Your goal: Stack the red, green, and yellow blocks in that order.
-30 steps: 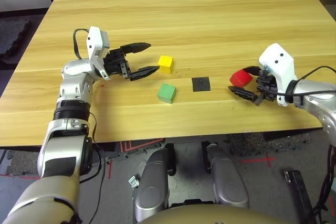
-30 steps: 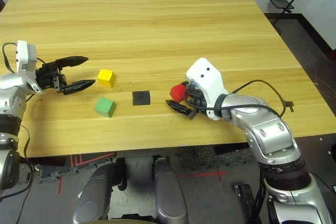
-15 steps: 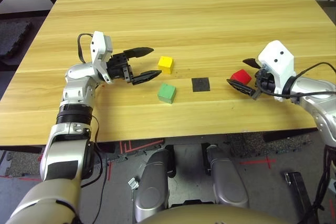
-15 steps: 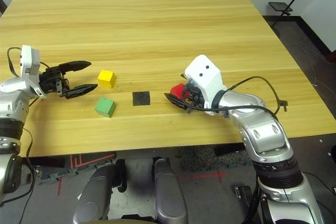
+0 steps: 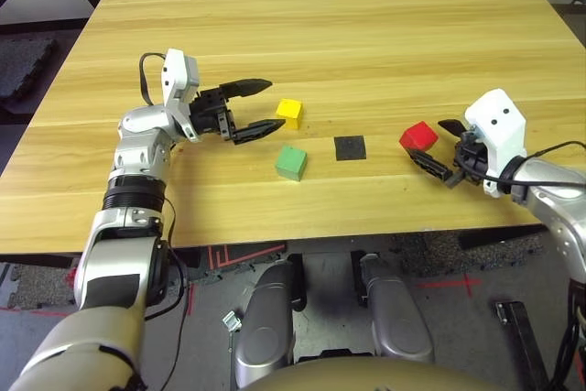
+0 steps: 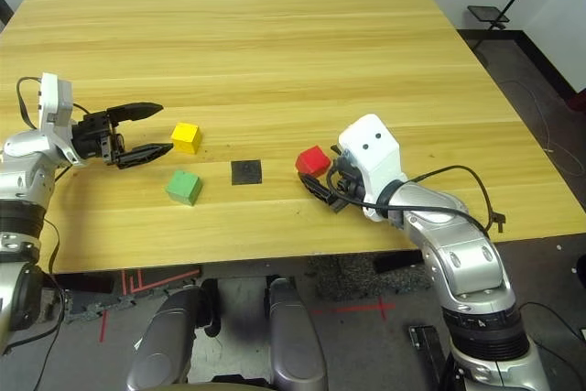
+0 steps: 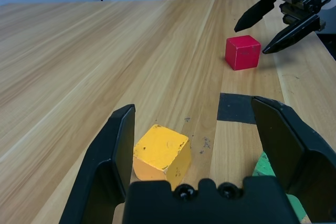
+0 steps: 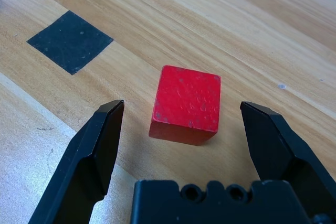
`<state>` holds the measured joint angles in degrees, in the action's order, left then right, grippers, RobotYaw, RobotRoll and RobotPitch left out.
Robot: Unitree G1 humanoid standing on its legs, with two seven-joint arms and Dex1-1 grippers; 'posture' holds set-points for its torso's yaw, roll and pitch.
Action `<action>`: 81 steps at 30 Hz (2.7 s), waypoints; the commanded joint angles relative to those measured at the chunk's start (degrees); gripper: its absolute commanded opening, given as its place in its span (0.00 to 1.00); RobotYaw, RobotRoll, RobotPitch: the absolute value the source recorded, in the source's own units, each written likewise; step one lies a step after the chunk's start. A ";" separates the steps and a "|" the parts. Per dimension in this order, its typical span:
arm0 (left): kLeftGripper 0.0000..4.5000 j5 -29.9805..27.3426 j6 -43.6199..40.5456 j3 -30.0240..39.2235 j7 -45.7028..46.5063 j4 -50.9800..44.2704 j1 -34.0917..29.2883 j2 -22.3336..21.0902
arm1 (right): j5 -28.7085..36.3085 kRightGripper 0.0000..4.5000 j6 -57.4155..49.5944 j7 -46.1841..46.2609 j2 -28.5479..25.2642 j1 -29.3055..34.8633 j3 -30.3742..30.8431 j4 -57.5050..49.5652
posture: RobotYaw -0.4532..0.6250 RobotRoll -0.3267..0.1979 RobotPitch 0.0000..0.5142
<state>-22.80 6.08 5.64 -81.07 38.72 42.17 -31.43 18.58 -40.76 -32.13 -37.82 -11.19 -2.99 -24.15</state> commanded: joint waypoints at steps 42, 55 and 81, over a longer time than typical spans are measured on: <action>1.00 1.84 -2.02 -0.61 1.05 -0.40 0.52 1.53 | 8.08 0.46 7.15 -34.07 -5.15 -25.64 5.46 22.84 | 0.58 0.61 0.44; 1.00 1.52 -4.32 -0.58 2.31 -5.75 -1.74 2.06 | -3.41 0.46 25.24 -50.23 -2.14 -37.88 17.07 41.02 | 0.65 0.65 0.44; 1.00 1.78 -5.15 -0.91 4.02 -7.02 -1.06 3.36 | -9.10 0.46 42.54 -48.71 5.04 -34.10 17.19 46.87 | 0.67 0.66 0.44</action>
<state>-21.01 0.81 5.34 -76.81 31.38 40.64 -28.01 10.13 0.79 -80.03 -32.95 -45.42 13.36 21.74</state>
